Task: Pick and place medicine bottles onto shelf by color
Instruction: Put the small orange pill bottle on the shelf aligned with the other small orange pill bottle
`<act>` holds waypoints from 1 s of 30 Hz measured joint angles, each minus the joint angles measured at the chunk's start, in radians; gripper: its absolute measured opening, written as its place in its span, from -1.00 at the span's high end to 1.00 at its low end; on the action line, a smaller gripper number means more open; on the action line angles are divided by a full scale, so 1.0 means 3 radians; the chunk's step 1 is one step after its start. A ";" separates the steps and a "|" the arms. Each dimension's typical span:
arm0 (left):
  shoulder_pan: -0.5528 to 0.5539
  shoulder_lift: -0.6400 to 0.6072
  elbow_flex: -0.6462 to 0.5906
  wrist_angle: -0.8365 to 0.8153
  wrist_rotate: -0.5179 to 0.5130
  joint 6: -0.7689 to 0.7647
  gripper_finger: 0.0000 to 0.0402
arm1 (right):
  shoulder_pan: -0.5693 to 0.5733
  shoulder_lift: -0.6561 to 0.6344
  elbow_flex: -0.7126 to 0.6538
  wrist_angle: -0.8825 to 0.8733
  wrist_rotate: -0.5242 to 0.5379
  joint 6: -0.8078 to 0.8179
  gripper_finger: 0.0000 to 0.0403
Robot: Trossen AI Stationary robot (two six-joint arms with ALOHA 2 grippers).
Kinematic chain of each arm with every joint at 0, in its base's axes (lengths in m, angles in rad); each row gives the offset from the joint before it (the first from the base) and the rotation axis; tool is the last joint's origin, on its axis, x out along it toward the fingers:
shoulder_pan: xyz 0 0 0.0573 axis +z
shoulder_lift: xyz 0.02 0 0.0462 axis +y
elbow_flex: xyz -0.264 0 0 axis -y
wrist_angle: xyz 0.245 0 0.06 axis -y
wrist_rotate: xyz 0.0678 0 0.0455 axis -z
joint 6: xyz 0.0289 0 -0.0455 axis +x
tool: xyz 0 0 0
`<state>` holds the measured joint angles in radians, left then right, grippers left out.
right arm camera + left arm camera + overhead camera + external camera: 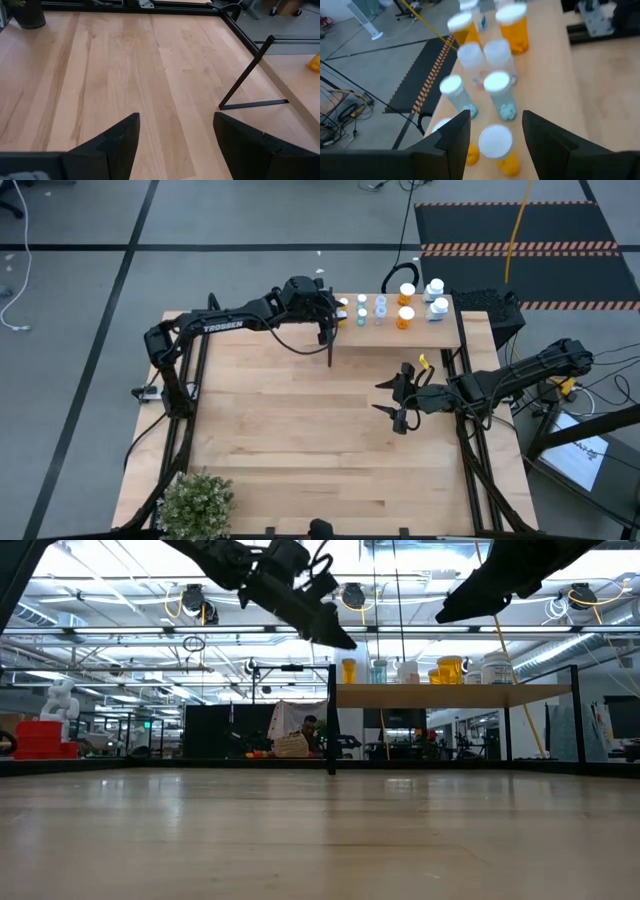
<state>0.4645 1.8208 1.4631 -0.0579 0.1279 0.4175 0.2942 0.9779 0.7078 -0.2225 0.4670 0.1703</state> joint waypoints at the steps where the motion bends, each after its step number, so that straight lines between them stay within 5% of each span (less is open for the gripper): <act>1: -0.0007 -0.0036 0.0000 -0.0010 0.0000 -0.0021 0.10 | 0.0000 0.0000 0.0000 0.0000 -0.0001 0.0000 -0.24; 14: -0.0160 -0.0321 -0.0003 -0.0726 -0.0001 -0.0204 0.11 | 0.0007 0.0000 0.0001 -0.0151 -0.0005 0.0240 -0.24; 30: -0.0129 -0.0047 0.0001 -0.0563 -0.0392 -0.0178 0.59 | 0.0007 0.0000 0.0001 -0.0122 -0.0087 0.0275 -0.24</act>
<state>0.4259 1.8067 1.4634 -0.2268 0.0103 0.3641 0.2962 0.9779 0.7082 -0.2590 0.4408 0.2527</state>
